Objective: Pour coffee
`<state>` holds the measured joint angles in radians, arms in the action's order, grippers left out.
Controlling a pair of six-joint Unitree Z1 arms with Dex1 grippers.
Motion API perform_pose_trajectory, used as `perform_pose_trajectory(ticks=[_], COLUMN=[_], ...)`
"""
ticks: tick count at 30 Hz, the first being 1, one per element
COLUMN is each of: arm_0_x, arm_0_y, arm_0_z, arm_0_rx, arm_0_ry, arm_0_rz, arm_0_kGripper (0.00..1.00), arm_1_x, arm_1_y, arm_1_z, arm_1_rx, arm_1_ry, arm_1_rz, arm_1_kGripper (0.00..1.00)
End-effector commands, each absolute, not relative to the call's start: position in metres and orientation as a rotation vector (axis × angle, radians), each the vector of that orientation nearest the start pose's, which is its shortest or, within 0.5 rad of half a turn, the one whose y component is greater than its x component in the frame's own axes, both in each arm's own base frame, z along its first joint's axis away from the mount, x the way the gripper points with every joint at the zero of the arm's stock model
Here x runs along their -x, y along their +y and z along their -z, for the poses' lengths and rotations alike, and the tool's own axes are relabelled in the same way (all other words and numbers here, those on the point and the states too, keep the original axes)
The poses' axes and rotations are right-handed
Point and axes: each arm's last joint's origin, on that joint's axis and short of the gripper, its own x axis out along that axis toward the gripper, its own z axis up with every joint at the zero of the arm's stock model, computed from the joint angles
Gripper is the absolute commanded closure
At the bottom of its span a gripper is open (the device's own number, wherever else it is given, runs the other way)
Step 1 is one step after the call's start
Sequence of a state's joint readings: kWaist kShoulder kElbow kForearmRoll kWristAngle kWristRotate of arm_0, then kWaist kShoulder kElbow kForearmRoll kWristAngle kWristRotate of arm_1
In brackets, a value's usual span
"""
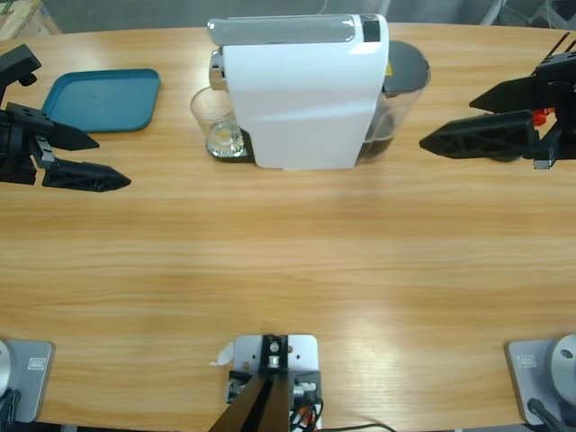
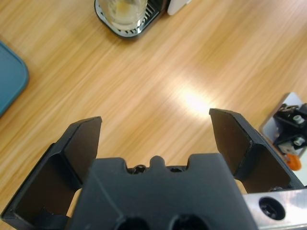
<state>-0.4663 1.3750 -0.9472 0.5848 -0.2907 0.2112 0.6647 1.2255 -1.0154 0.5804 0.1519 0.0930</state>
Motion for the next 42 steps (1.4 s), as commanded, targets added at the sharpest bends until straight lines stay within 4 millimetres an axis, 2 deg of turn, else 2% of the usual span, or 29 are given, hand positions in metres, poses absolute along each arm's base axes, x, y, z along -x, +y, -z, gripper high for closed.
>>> perform_pose_trajectory(ticks=[1, 9, 17, 30, 37, 42], arm_0_x=[-0.175, -0.175, -0.172, -0.172, -0.169, -0.17], arm_0_y=[-0.109, -0.11, -0.11, -0.11, -0.108, -0.109], arm_0_z=[-0.3, -0.299, -0.298, -0.297, -0.298, -0.301], arm_0_rx=[-0.281, -0.275, -0.284, -0.295, -0.292, -0.288], arm_0_ry=[0.988, 0.994, 0.995, 0.993, 0.979, 0.969], arm_0_rz=[0.814, 0.823, 0.834, 0.83, 0.831, 0.837], arm_0_kGripper=[0.023, 0.023, 0.023, 0.018, 0.018, 0.018], arm_1_x=[-0.134, -0.137, -0.133, -0.126, -0.129, -0.124], arm_1_y=[0.119, 0.122, 0.119, 0.112, 0.114, 0.111], arm_1_z=[-0.332, -0.331, -0.324, -0.33, -0.325, -0.323], arm_1_rx=[0.189, 0.181, 0.186, 0.183, 0.188, 0.186], arm_1_ry=[0.862, 0.843, 0.854, 0.813, 0.826, 0.817], arm_1_rz=[-0.806, -0.823, -0.816, -0.806, -0.804, -0.805], arm_1_kGripper=[0.0, 0.0, 0.0, 0.0, 0.0, 0.0])
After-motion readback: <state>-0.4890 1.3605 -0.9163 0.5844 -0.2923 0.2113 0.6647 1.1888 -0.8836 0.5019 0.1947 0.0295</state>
